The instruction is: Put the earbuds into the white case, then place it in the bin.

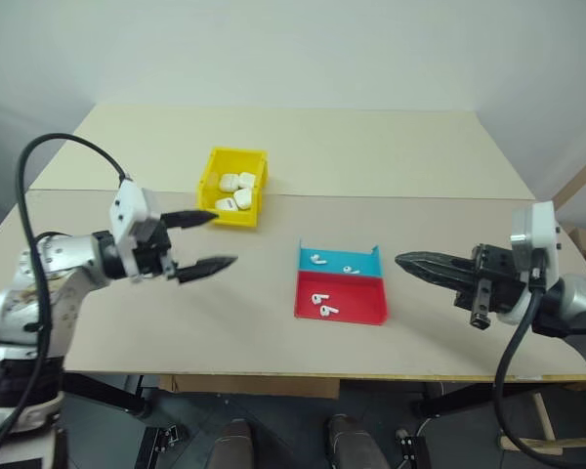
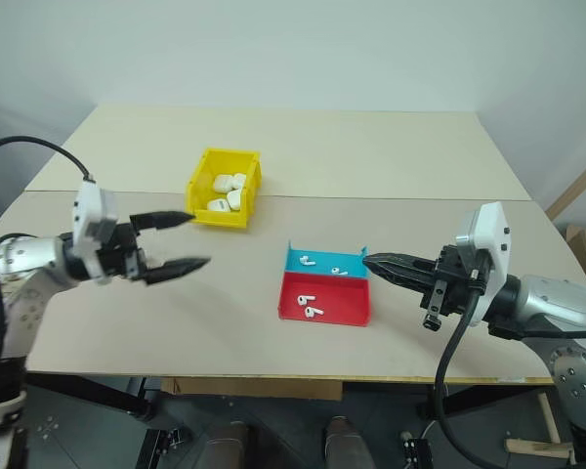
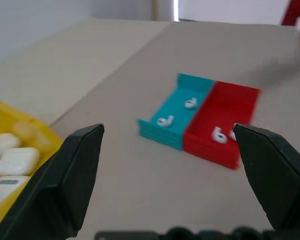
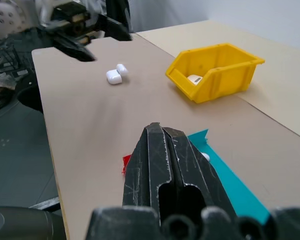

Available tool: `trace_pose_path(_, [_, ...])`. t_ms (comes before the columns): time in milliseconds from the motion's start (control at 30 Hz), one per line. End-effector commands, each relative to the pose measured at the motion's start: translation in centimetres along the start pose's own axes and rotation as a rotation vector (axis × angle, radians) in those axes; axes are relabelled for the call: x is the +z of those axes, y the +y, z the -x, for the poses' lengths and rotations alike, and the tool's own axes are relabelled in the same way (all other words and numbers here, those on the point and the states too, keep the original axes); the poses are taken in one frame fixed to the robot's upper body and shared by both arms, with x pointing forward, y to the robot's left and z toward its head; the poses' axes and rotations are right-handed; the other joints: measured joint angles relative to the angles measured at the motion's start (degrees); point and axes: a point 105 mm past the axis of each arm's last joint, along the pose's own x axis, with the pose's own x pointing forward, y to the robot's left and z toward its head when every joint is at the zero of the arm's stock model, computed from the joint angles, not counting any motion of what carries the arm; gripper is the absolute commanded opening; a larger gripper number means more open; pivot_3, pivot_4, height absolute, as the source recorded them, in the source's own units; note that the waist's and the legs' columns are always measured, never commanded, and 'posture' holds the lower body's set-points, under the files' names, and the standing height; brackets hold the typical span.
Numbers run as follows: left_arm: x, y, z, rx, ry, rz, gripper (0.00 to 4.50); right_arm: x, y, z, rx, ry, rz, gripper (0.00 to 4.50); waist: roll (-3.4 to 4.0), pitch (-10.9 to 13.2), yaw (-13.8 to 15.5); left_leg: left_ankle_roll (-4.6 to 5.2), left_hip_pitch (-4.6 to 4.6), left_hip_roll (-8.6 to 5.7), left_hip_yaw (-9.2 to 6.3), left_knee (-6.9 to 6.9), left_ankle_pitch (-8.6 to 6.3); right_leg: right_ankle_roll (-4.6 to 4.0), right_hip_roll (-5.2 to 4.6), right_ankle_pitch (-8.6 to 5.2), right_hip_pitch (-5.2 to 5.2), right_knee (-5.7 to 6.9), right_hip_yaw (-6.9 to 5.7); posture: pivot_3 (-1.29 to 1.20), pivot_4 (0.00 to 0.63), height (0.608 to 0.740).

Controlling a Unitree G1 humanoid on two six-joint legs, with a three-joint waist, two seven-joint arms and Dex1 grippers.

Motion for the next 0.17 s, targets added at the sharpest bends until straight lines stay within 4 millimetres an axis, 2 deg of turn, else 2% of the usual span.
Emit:
trace_pose_path(33, [2.43,-2.33,0.92,-0.124,-0.061,0.001,4.48,0.46,-0.14,0.04,0.019,0.01,0.067,0.0,0.0,0.0,-0.11,0.0,0.0,0.0,0.0,0.0,0.0,0.04,0.0,-0.03,-0.01,0.0,0.0,0.0,0.15,0.74])
trace_pose_path(167, [2.8,-2.79,0.75,-0.105,-0.068,-0.005,4.48,0.38,0.01,0.0,0.038,0.01,0.069,0.0,0.0,0.0,-0.03,0.0,-0.01,0.0,0.0,0.0,0.0,0.18,0.0,-0.12,0.0,0.0,0.0,0.0,0.15,0.74])
